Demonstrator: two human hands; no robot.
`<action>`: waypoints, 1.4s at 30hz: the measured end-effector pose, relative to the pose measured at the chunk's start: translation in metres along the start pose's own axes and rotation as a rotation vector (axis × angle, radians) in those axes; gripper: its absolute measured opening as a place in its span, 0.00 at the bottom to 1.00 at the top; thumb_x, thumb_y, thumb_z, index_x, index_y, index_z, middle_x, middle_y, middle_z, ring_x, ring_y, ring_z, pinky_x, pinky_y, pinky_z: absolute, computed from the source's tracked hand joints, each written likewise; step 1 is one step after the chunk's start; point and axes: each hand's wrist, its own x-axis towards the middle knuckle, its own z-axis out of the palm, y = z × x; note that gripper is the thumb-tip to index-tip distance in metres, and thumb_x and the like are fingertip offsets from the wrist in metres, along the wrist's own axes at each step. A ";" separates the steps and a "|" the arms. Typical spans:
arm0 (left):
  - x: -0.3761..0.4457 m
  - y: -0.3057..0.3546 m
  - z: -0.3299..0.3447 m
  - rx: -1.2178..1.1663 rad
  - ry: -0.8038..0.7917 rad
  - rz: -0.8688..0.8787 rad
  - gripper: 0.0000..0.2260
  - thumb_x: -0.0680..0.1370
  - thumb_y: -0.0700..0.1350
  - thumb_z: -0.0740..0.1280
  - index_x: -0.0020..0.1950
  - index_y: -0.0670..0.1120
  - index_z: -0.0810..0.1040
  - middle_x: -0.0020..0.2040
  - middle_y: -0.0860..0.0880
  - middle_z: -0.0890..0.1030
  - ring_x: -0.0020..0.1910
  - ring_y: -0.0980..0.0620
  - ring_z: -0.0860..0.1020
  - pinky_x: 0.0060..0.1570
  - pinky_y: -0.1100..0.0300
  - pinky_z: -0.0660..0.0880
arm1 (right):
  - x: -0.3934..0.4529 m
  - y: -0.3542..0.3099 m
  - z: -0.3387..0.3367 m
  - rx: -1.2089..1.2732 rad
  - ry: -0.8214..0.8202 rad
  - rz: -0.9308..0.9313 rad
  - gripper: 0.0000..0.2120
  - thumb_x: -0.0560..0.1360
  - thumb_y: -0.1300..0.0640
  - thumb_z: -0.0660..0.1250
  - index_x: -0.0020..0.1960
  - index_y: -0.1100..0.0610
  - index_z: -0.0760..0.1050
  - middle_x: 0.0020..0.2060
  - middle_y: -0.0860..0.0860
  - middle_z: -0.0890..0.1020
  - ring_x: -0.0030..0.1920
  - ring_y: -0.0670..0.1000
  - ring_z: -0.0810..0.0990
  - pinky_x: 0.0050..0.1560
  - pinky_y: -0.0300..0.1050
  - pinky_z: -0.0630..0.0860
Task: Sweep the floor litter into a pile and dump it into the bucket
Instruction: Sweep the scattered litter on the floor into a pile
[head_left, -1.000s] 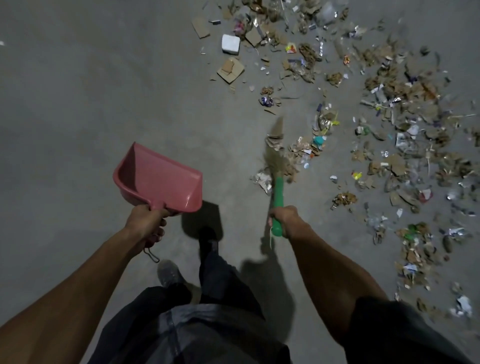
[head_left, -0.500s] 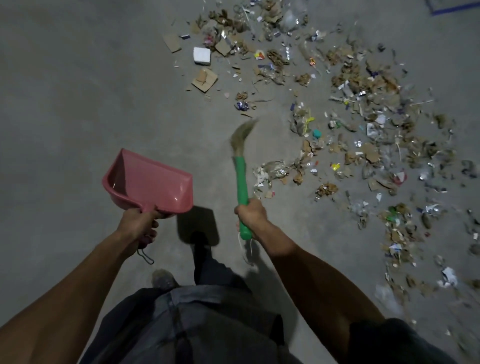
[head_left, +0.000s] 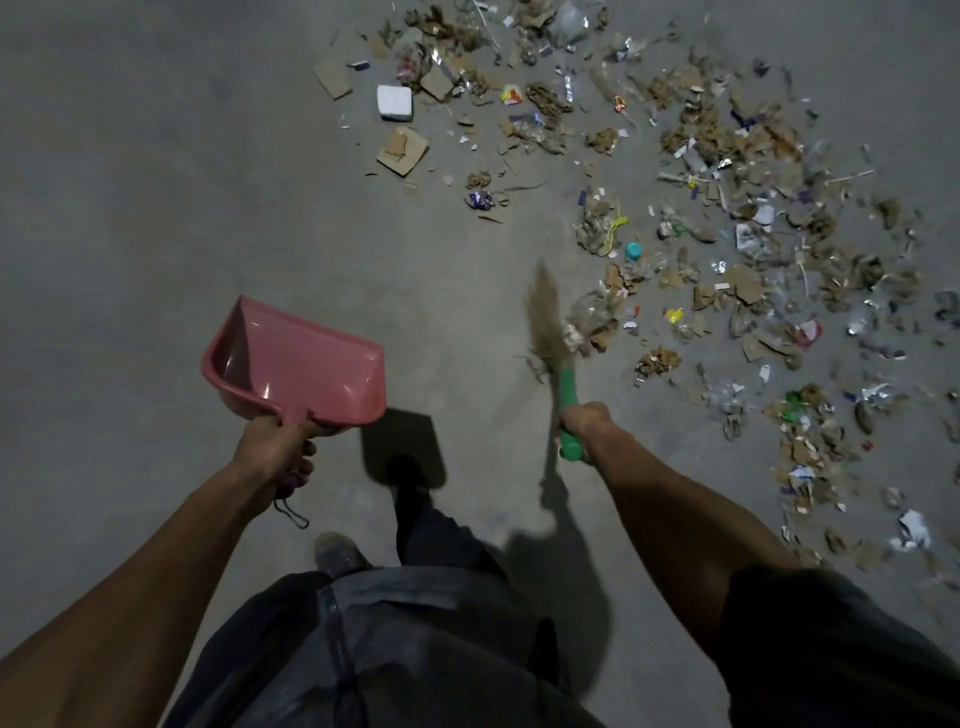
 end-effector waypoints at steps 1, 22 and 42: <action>0.000 -0.001 0.000 -0.005 0.003 0.001 0.04 0.77 0.37 0.65 0.45 0.39 0.72 0.35 0.43 0.69 0.26 0.51 0.64 0.18 0.67 0.58 | 0.008 -0.003 -0.003 0.006 0.048 -0.004 0.29 0.57 0.62 0.72 0.57 0.67 0.75 0.45 0.63 0.82 0.42 0.62 0.83 0.44 0.58 0.82; 0.029 -0.065 -0.041 0.084 0.136 -0.120 0.09 0.73 0.42 0.70 0.48 0.38 0.76 0.33 0.44 0.70 0.24 0.50 0.64 0.20 0.65 0.63 | -0.189 0.003 0.128 -0.707 -0.352 -0.540 0.20 0.72 0.55 0.66 0.63 0.57 0.75 0.55 0.59 0.81 0.54 0.61 0.81 0.50 0.47 0.77; 0.016 -0.043 0.027 0.125 -0.200 -0.044 0.03 0.75 0.39 0.68 0.43 0.41 0.75 0.31 0.47 0.66 0.19 0.55 0.60 0.18 0.66 0.57 | -0.053 0.023 -0.016 0.164 -0.066 0.148 0.05 0.76 0.71 0.59 0.42 0.65 0.68 0.33 0.57 0.71 0.26 0.53 0.71 0.16 0.37 0.70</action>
